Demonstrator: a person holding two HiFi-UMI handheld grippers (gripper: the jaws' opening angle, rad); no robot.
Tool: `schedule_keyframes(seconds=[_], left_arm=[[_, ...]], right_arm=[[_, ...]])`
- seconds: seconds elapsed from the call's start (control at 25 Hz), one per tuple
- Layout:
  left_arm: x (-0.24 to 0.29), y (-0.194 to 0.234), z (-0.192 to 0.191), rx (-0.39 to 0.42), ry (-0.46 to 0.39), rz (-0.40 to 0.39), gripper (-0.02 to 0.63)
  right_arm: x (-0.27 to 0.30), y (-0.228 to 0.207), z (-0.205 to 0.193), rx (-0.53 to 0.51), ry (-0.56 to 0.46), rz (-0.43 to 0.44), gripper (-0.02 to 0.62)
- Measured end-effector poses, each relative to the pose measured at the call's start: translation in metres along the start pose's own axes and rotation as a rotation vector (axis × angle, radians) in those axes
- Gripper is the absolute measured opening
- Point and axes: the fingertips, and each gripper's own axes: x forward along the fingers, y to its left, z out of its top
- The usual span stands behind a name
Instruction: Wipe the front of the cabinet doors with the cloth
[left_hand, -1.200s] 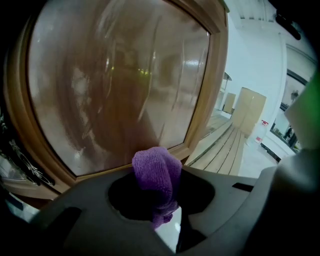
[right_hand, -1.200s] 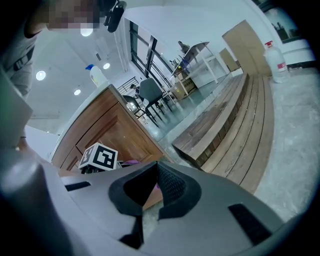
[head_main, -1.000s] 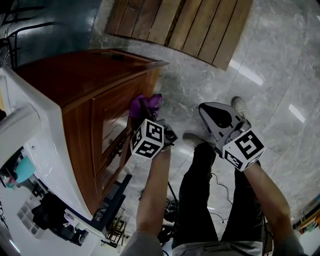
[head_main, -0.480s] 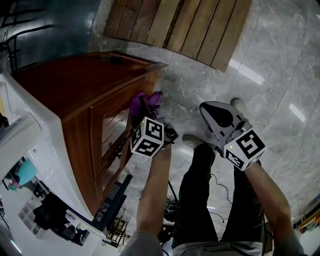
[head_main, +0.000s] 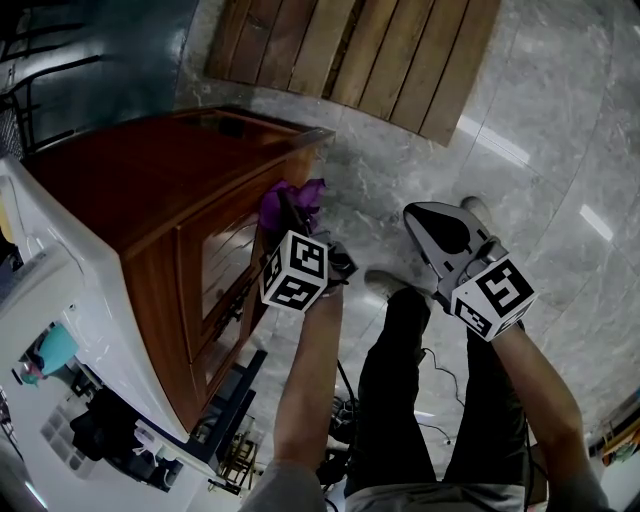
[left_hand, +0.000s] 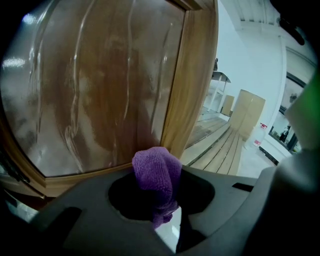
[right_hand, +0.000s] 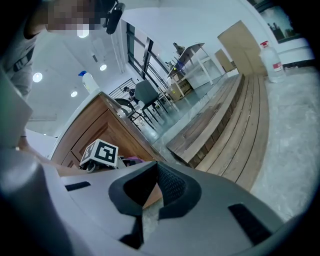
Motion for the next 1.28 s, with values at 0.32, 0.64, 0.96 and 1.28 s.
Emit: schedule_keyframes(seconds=[0.32, 0.64, 0.96, 1.28], left_arm=[[0.006, -0.012, 0.003, -0.02, -0.005, -0.006, 0.094], [0.012, -0.023, 0.007, -0.014, -0.011, -0.01, 0.094], [0.017, -0.033, 0.006, -0.047, -0.017, -0.045, 0.094], [-0.009, -0.061, 0.023, -0.045, -0.074, -0.168, 0.094]], right_arm=[[-0.004, -0.007, 0.002, 0.007, -0.003, -0.002, 0.009], [-0.009, -0.014, 0.005, 0.01, -0.009, -0.005, 0.009], [-0.017, -0.019, 0.006, 0.008, -0.015, -0.005, 0.009], [-0.028, -0.006, 0.01, -0.004, -0.024, 0.018, 0.009]])
